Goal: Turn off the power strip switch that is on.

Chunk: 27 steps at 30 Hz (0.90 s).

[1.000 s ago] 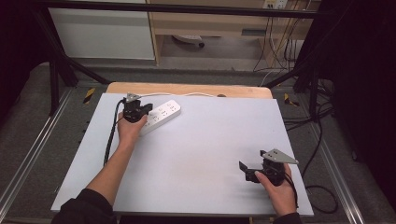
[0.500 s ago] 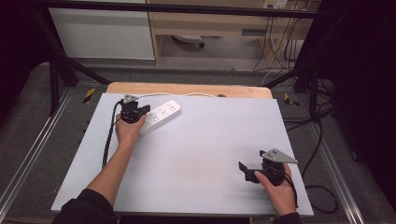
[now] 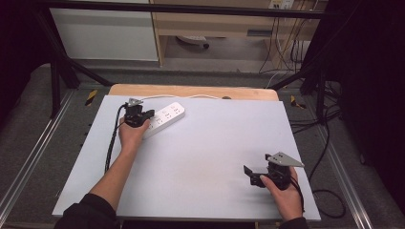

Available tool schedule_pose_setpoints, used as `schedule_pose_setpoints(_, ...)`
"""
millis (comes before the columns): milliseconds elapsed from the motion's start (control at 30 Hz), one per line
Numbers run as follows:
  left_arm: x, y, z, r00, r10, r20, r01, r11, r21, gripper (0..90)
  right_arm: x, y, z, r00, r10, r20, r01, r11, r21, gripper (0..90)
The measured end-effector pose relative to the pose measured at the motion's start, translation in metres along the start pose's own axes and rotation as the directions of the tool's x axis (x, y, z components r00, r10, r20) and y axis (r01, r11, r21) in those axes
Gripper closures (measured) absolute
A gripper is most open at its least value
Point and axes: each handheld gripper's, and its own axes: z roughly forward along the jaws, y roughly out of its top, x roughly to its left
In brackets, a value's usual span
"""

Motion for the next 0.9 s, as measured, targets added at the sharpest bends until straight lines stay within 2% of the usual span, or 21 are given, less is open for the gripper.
schedule_pose_setpoints(433,0.0020,-0.0020,0.0027,1.0000,-0.008,0.000,0.008,1.0000,0.003,90.0,-0.0007,0.0003,-0.0008,1.0000,-0.001,-0.003,0.001,1.000,0.006,3.2)
schedule_pose_setpoints(900,-0.0004,-0.0027,0.0074,0.9999,0.011,0.005,-0.011,0.9999,0.005,90.0,-0.0011,0.0013,-0.0020,1.0000,0.001,-0.008,-0.001,1.000,0.013,3.4)
